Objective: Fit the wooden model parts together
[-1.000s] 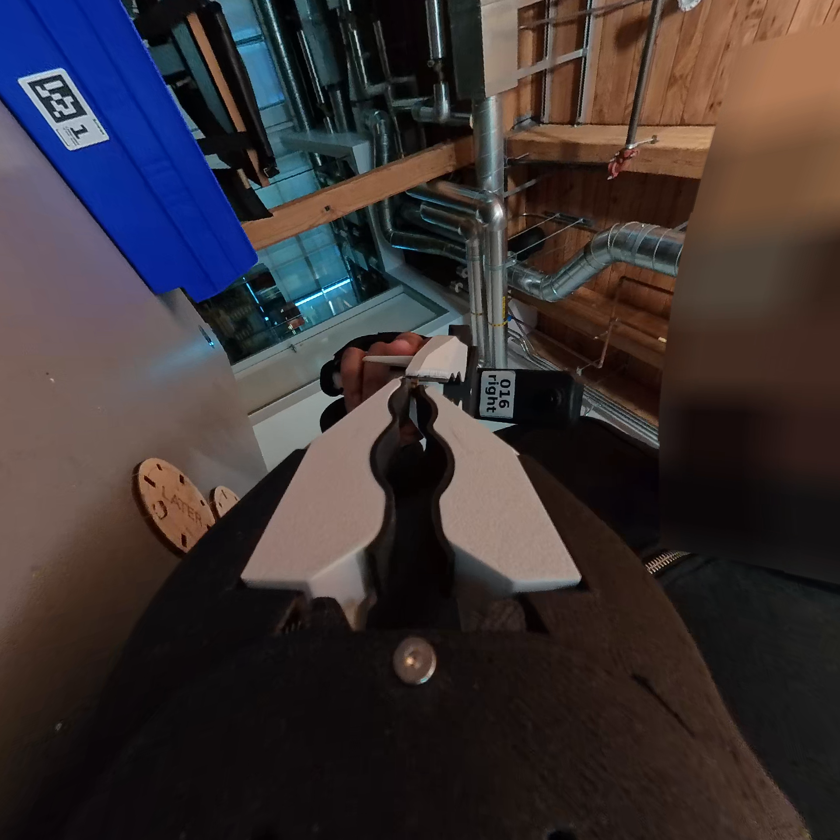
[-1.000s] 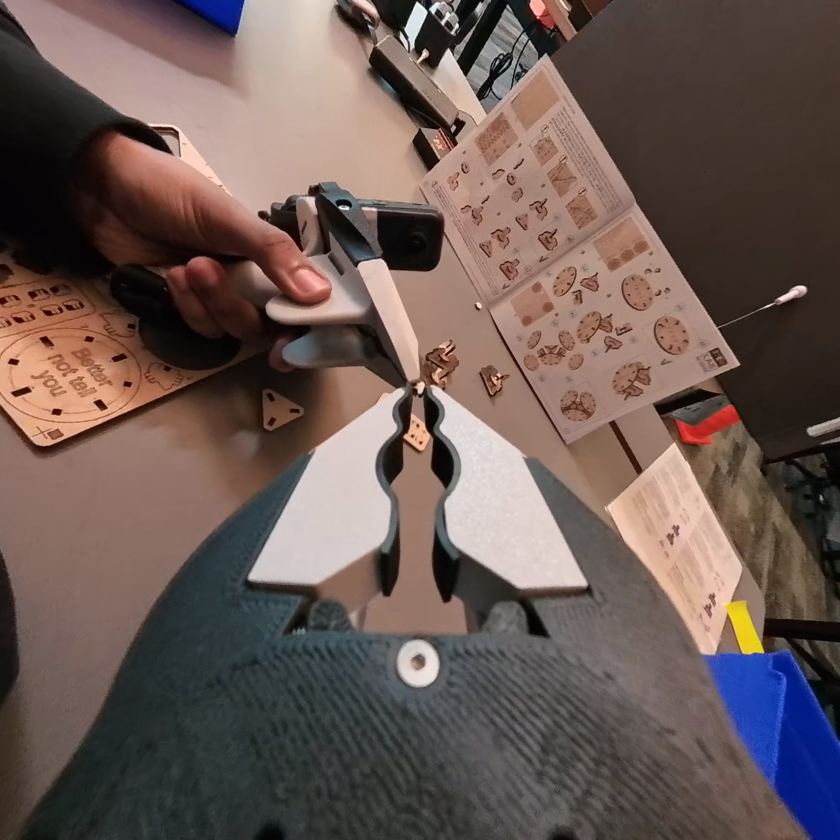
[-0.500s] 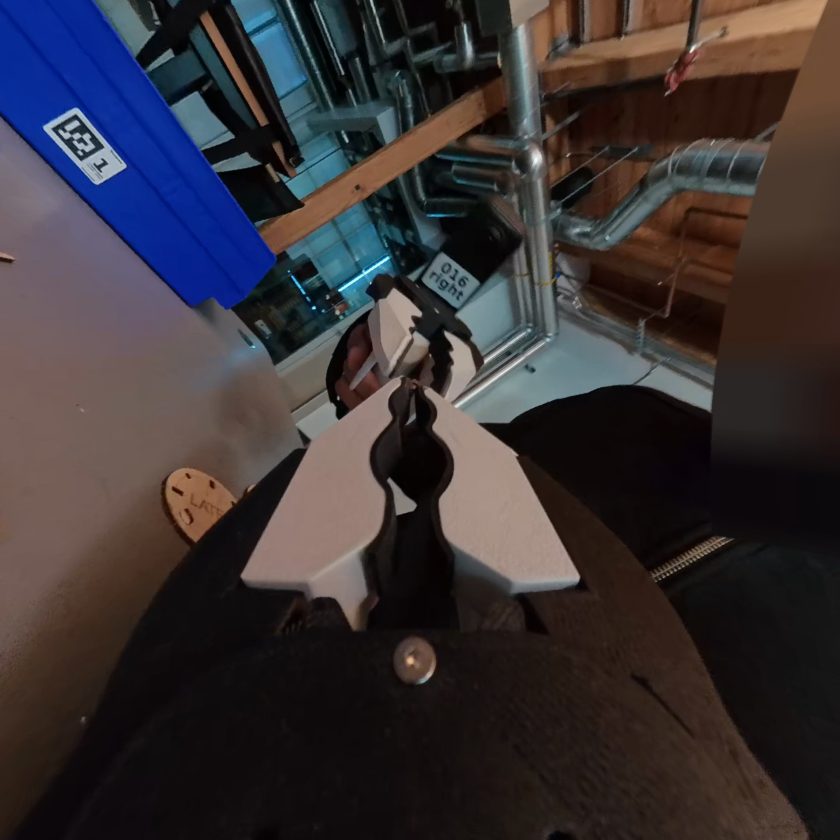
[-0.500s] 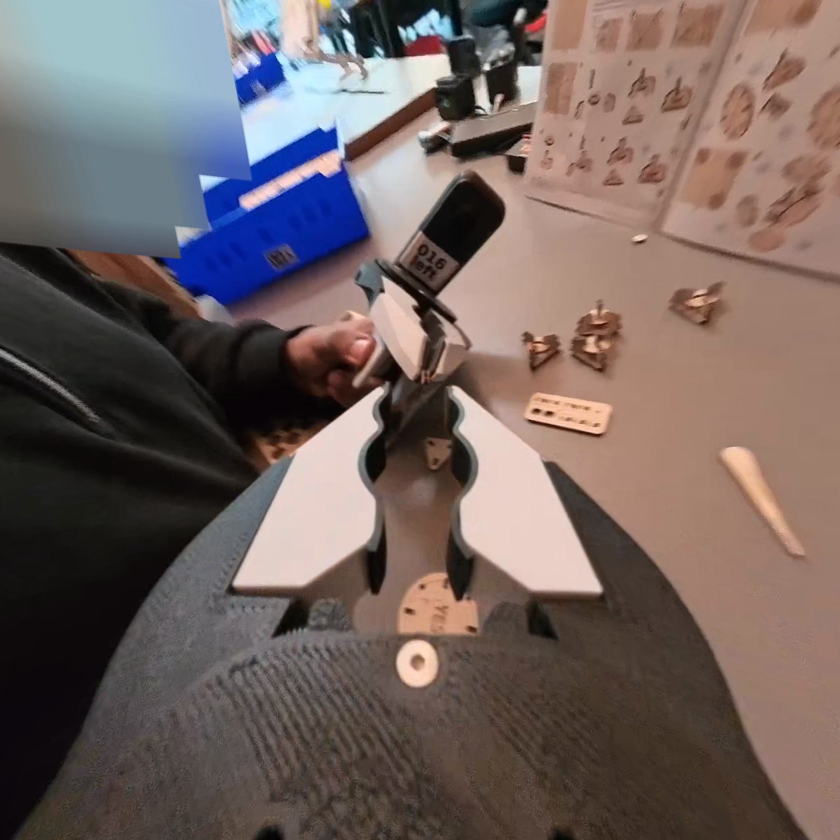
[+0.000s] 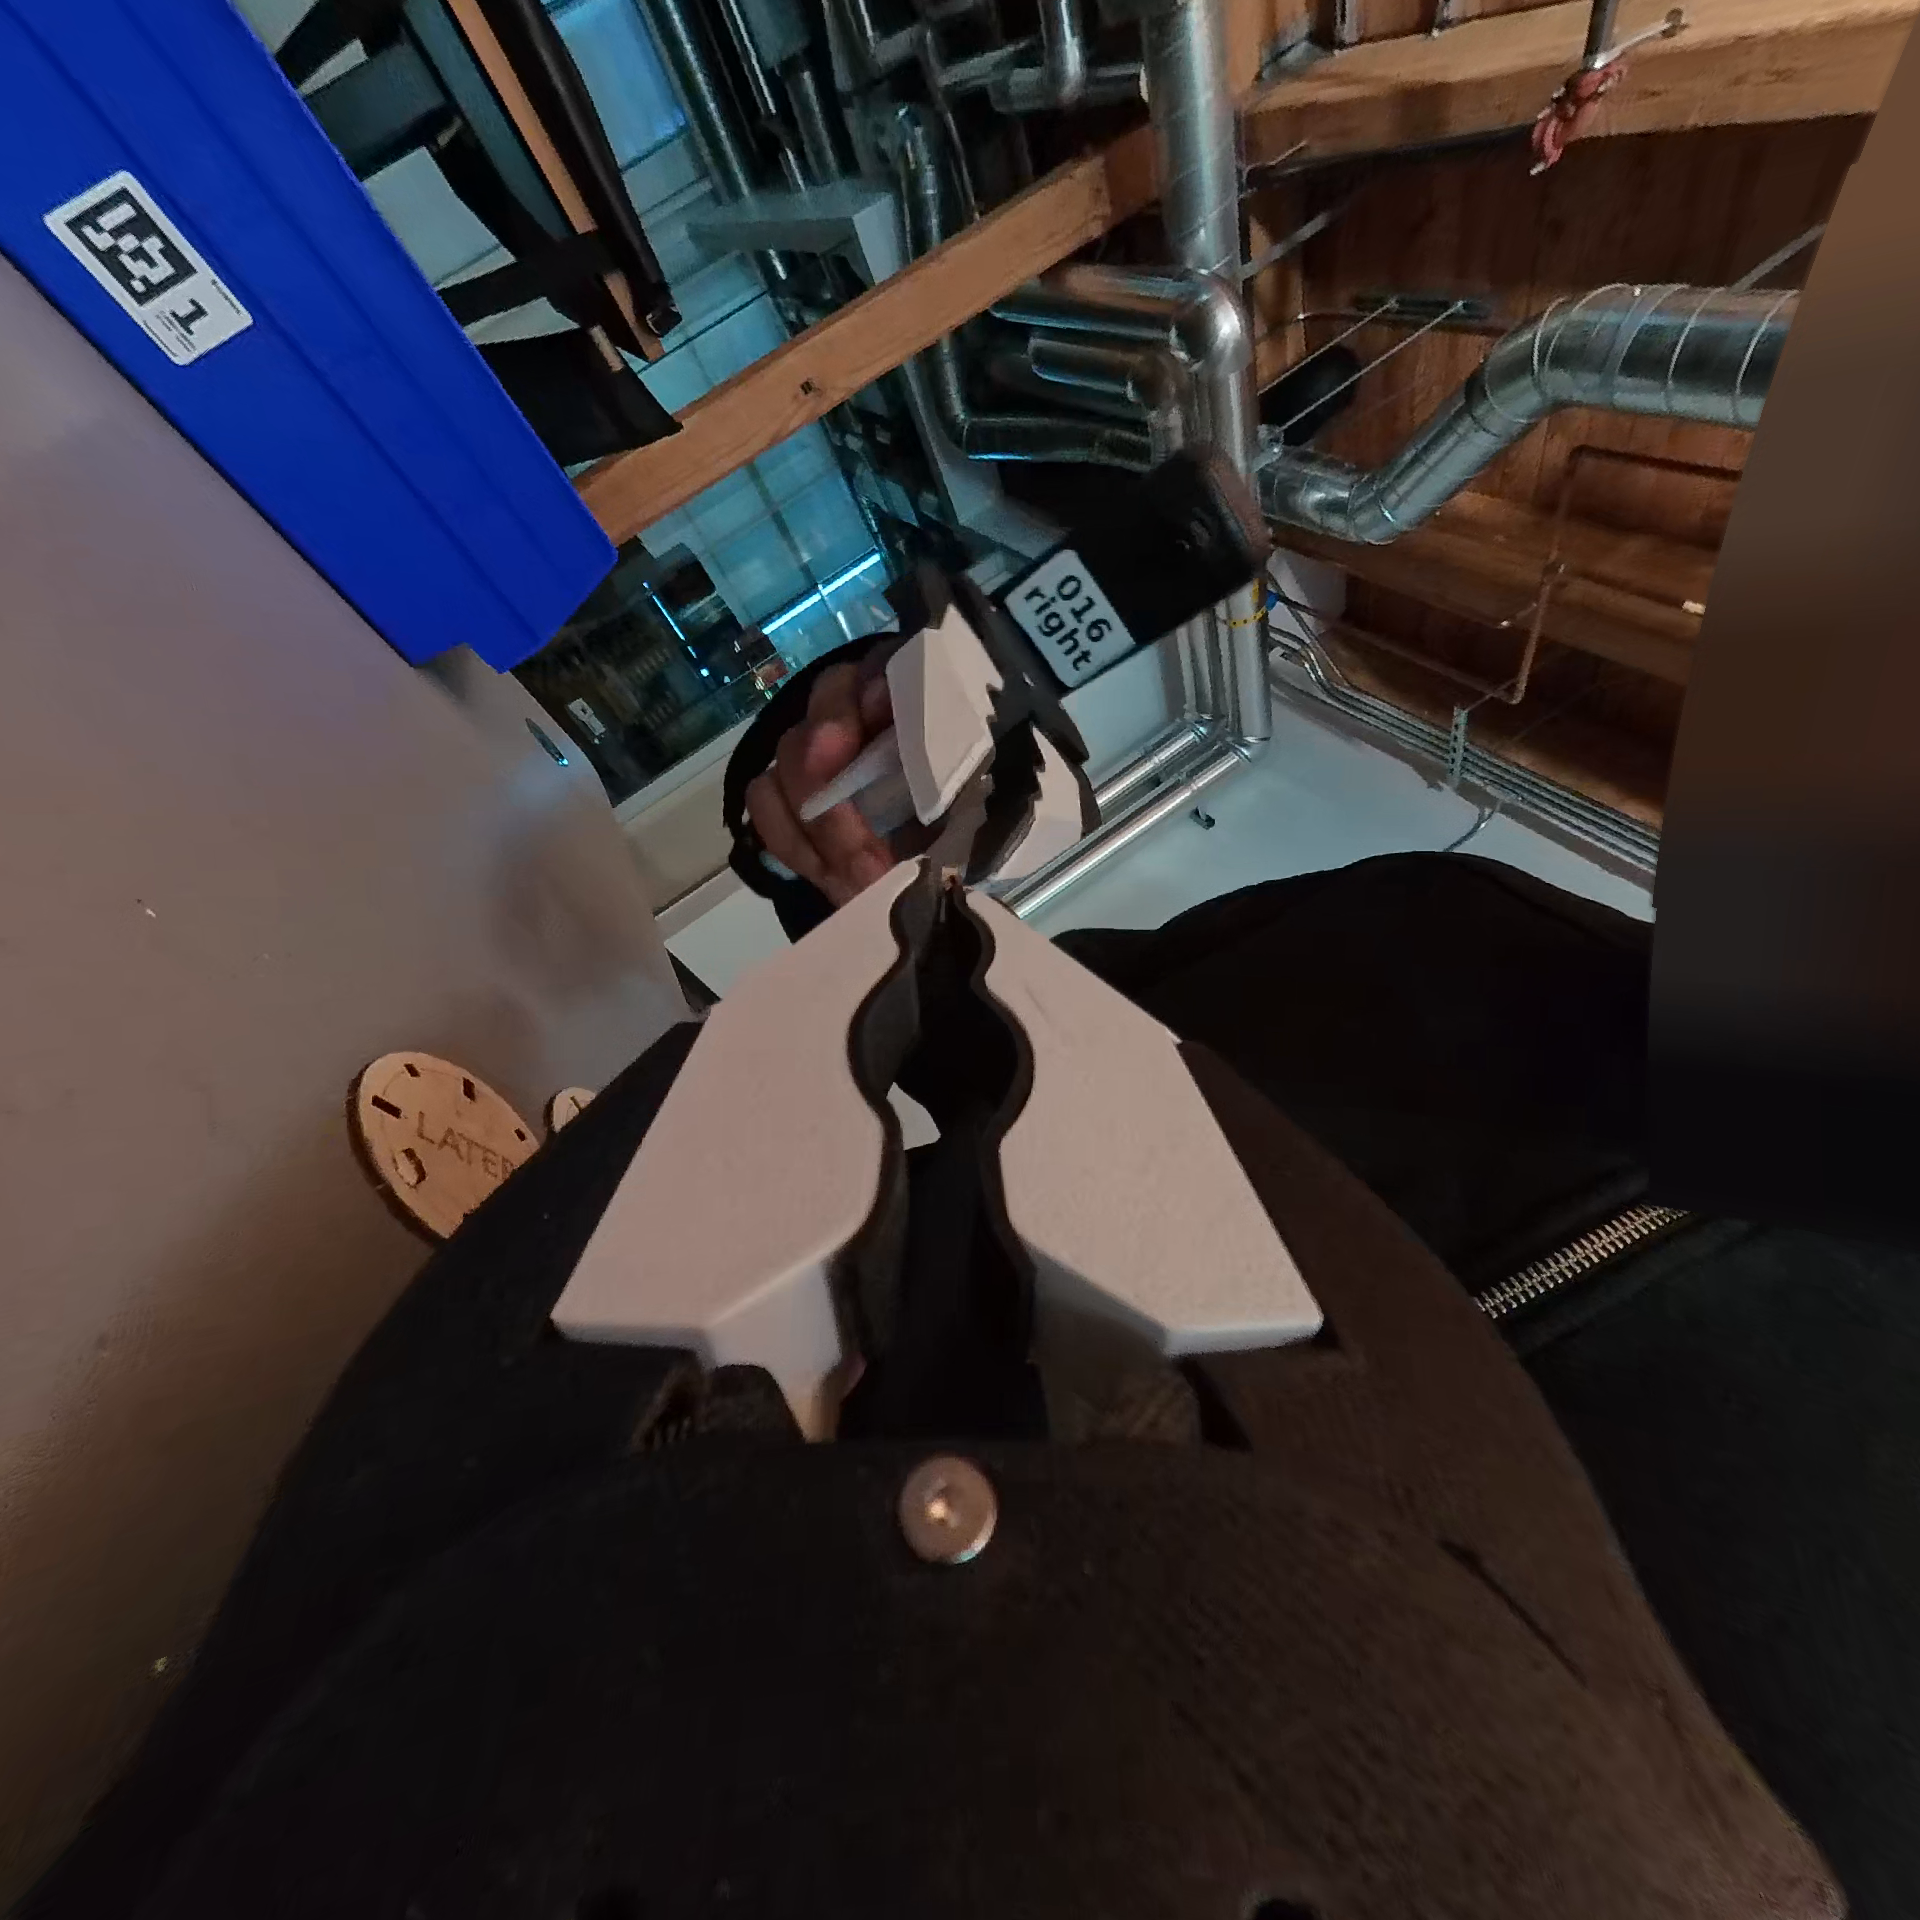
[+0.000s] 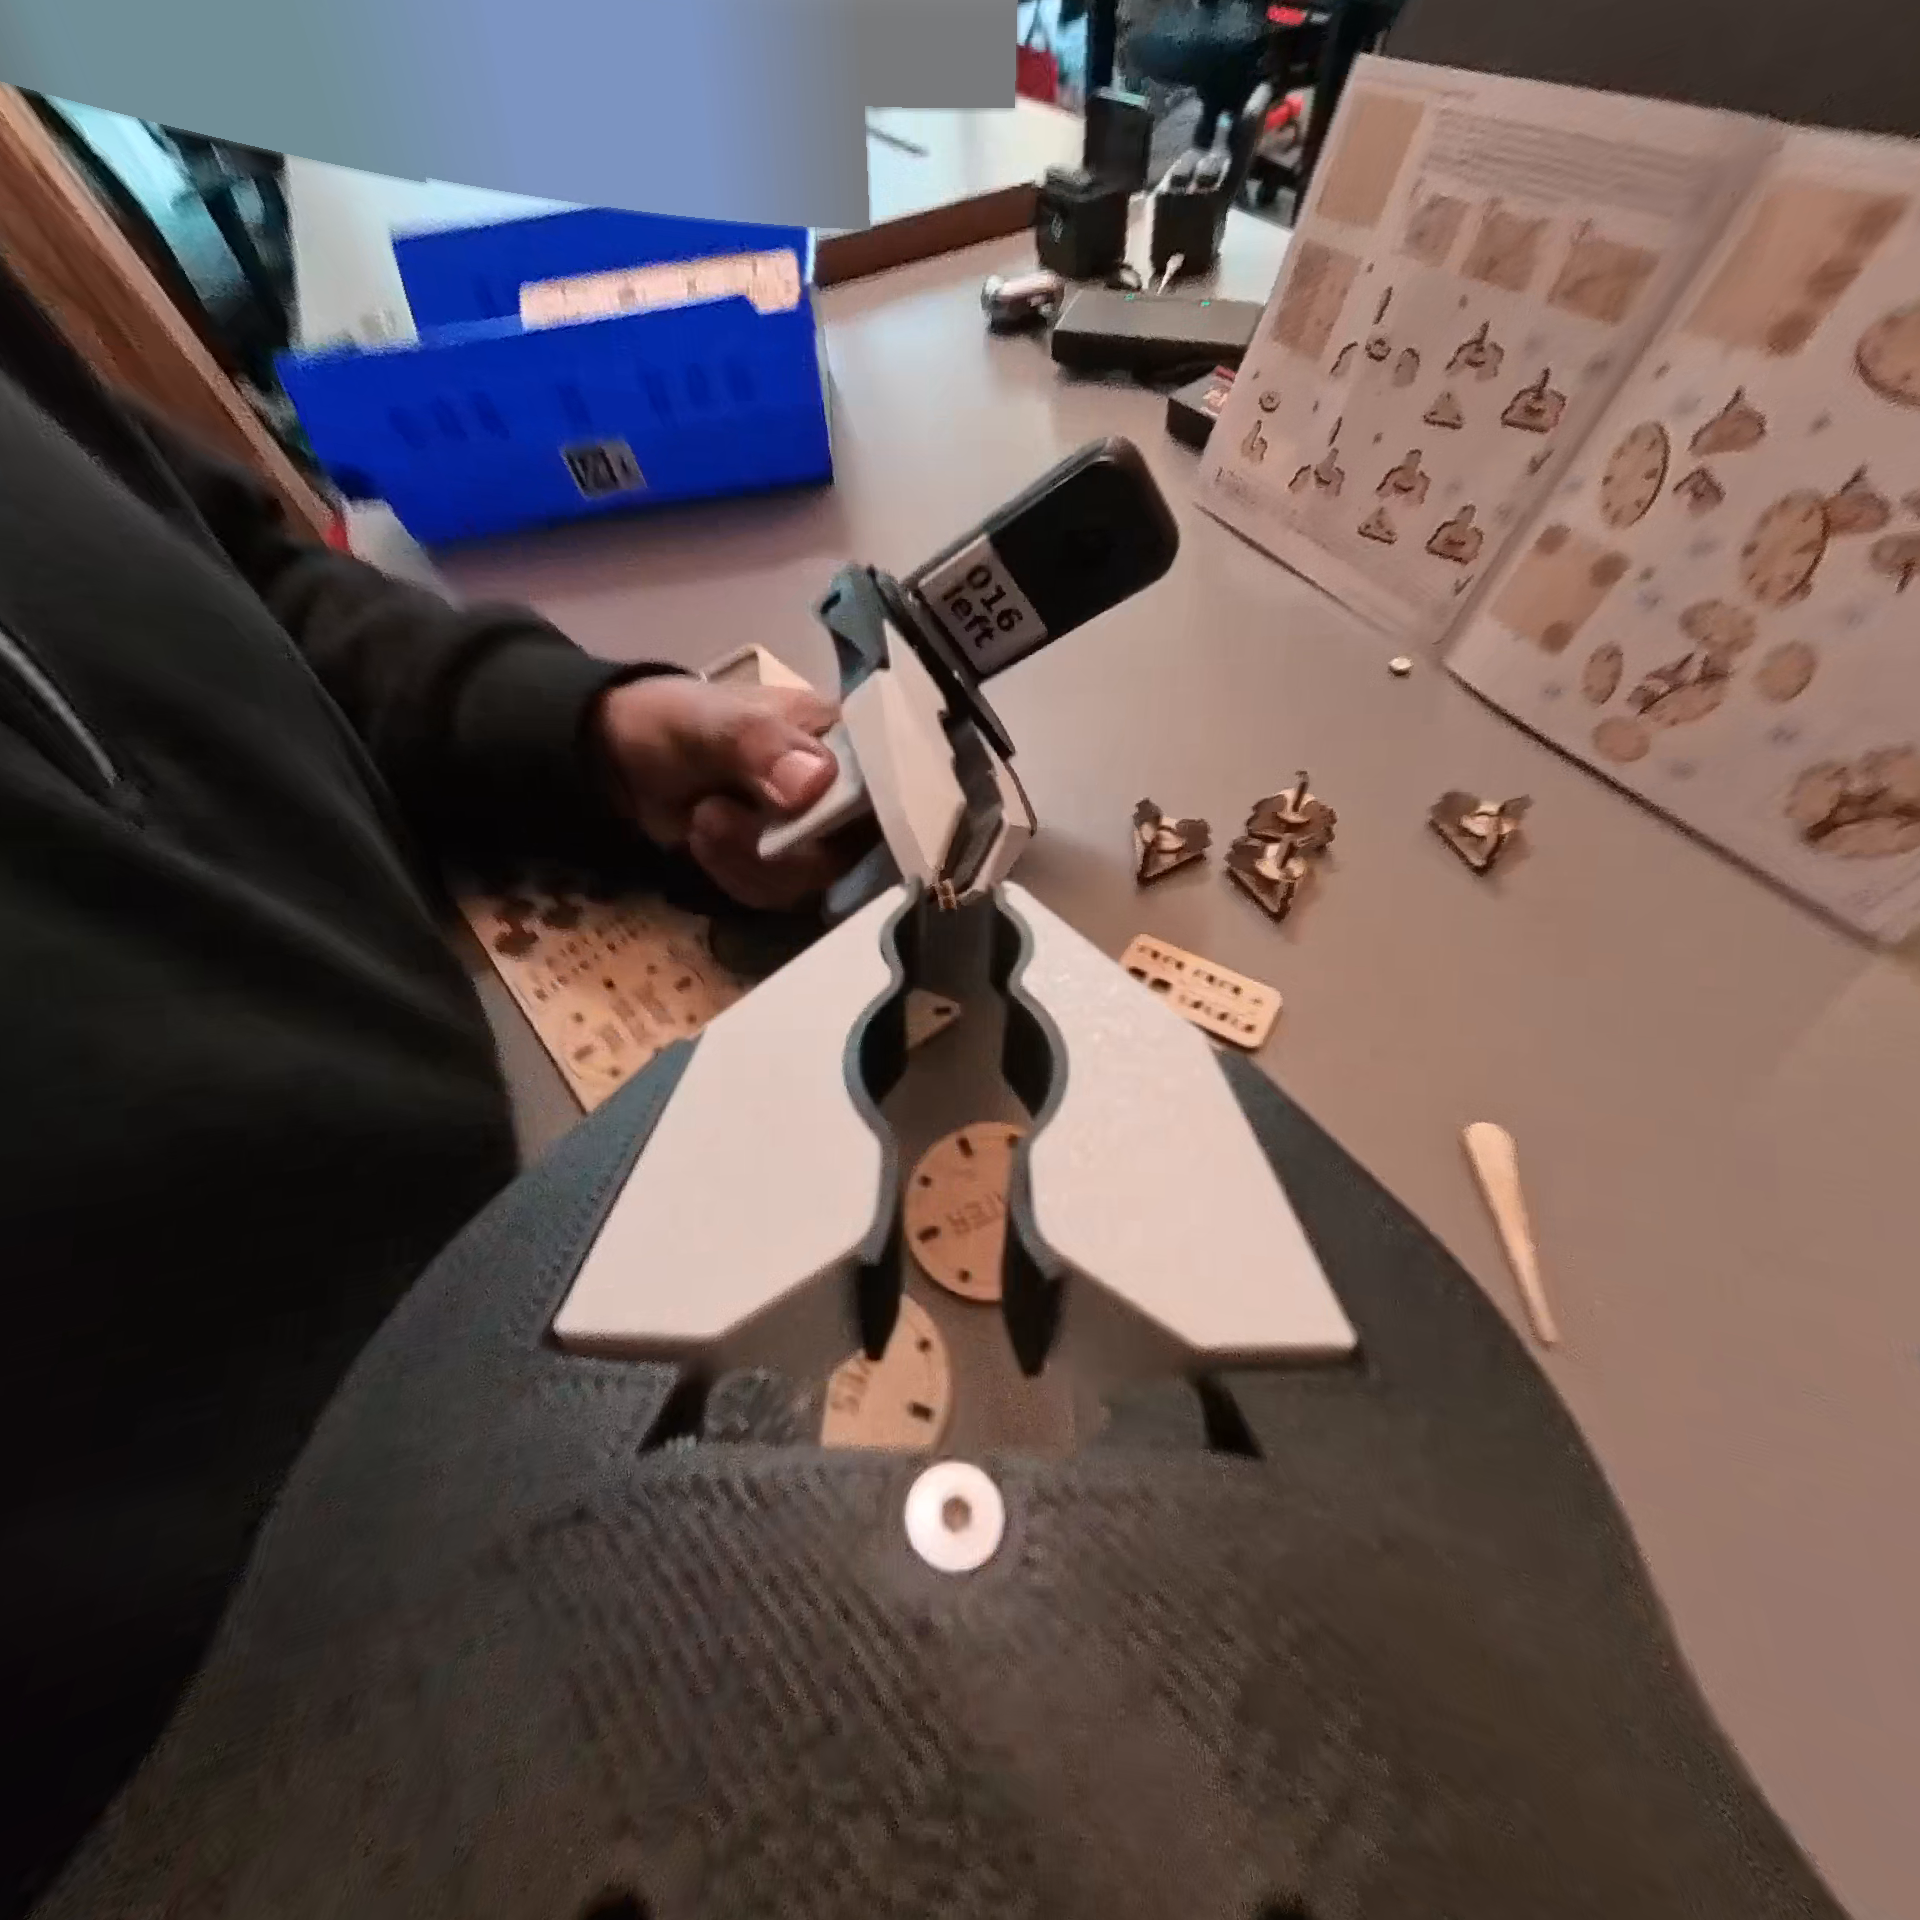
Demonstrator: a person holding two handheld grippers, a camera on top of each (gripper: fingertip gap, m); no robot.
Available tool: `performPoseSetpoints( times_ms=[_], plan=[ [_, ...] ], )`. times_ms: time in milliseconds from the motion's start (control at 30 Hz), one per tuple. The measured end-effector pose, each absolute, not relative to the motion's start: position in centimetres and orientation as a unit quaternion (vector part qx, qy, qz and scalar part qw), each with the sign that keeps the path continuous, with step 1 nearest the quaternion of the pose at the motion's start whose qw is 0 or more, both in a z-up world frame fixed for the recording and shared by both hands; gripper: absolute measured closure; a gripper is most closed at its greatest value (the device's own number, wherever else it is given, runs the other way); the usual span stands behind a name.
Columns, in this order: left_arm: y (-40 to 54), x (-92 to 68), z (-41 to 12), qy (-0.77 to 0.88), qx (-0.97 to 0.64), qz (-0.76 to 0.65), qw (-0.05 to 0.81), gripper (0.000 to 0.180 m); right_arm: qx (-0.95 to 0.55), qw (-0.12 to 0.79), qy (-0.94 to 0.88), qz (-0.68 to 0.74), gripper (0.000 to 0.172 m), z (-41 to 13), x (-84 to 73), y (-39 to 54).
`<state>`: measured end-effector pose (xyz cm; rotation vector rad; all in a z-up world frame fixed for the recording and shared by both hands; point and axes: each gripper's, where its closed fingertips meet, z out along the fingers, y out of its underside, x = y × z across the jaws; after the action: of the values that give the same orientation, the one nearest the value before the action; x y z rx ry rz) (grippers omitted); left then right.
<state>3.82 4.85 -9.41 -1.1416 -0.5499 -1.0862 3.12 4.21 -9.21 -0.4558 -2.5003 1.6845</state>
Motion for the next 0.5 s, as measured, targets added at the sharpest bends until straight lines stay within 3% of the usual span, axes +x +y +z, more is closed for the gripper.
performPoseSetpoints(
  times_ms=[167,500],
  plan=[
    [5.0,3.9,-9.5,-0.243,-0.511,-0.482,0.669,0.180,-0.066,0.112,-0.867,0.481,0.165,-10.2,3.2,4.3],
    [5.0,3.8,-9.8,-0.249,-0.517,-0.479,0.664,0.180,-0.017,0.118,-0.884,0.453,0.170,-10.6,3.4,4.0]
  ],
)
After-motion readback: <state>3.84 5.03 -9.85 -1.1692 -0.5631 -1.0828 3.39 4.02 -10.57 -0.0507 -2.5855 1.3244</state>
